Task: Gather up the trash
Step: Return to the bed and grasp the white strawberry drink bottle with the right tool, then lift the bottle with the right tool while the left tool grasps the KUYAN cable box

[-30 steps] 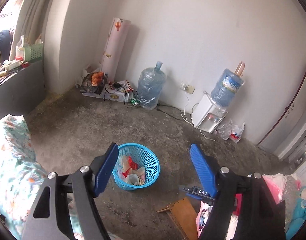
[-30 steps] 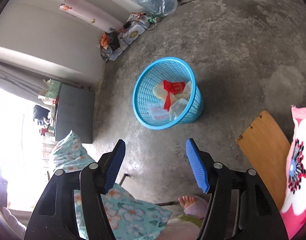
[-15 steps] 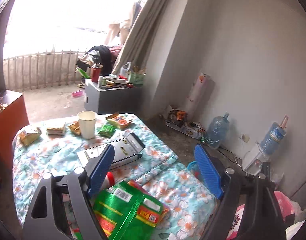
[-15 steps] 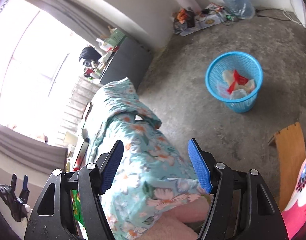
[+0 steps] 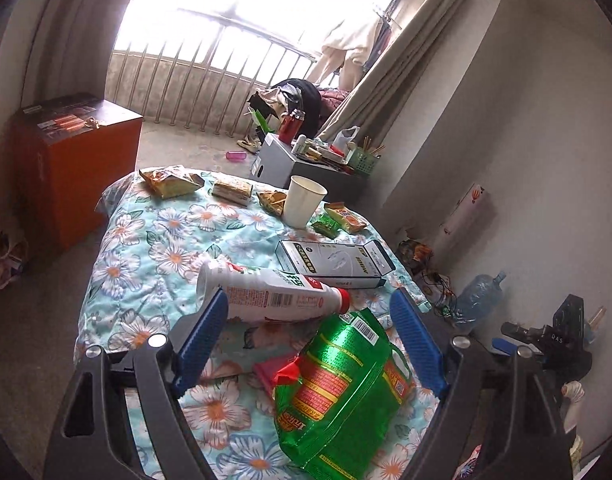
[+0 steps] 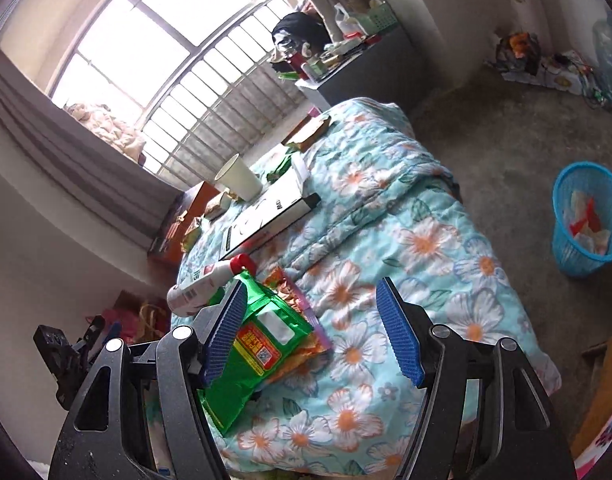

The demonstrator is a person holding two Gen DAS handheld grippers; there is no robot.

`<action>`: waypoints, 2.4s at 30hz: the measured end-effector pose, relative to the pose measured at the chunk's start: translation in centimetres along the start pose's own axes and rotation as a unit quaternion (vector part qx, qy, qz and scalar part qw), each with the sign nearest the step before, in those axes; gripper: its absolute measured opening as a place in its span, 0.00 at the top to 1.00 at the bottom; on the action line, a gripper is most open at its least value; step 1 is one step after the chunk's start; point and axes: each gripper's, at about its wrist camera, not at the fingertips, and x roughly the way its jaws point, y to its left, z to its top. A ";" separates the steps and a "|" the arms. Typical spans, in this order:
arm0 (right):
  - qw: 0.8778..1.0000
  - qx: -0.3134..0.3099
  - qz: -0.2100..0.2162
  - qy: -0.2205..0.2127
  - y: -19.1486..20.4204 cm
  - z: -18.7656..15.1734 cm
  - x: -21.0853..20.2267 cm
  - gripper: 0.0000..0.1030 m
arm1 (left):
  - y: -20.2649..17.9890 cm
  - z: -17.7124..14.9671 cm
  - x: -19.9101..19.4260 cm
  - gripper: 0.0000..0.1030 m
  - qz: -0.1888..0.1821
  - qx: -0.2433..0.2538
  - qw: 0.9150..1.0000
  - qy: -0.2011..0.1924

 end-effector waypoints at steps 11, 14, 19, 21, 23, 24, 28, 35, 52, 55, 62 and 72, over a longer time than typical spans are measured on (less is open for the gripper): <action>0.947 -0.284 0.041 0.146 15.7 1.1 13.2 0.31 | 4.1 -1.5 3.2 0.22 0.058 -0.031 0.996 0.054; 0.914 -0.358 0.044 0.186 18.9 0.5 16.7 0.31 | 4.6 -1.9 3.9 0.22 0.090 -0.024 0.993 0.066; 0.854 -0.459 0.022 0.243 22.4 -1.0 22.9 0.31 | 5.8 -2.1 4.6 0.22 0.108 -0.031 0.991 0.077; 0.825 -0.502 -0.014 0.257 23.1 -2.0 25.3 0.31 | 6.2 -2.0 4.6 0.22 0.112 -0.034 0.990 0.079; 0.796 -0.538 -0.018 0.278 23.5 -3.2 26.9 0.30 | 6.5 -1.9 4.7 0.22 0.116 -0.035 0.989 0.080; 0.783 -0.554 -0.020 0.283 23.6 -3.8 27.5 0.30 | 6.7 -1.8 4.7 0.22 0.118 -0.035 0.989 0.080; 0.742 -0.605 -0.023 0.289 24.1 -5.4 28.8 0.29 | 7.2 -1.5 4.6 0.22 0.122 -0.036 0.989 0.079; 0.712 -0.649 -0.032 0.268 23.5 -7.3 29.6 0.30 | 8.0 -1.5 5.0 0.22 0.124 -0.044 0.988 0.084; 0.889 -0.455 0.020 0.035 20.9 4.7 17.3 0.40 | 7.2 -0.2 4.6 0.22 0.108 -0.039 0.991 0.068; 0.921 -0.390 0.018 -0.013 18.4 7.2 11.8 0.40 | 6.4 0.4 5.1 0.22 0.090 -0.030 0.993 0.063; 0.968 -0.247 0.019 -0.049 11.8 8.7 -0.3 0.40 | 4.2 1.8 7.4 0.22 0.050 0.005 0.996 0.078; 0.989 0.021 0.087 0.116 -0.1 1.4 -0.5 0.40 | -1.6 4.5 13.1 0.22 -0.038 0.075 0.988 0.127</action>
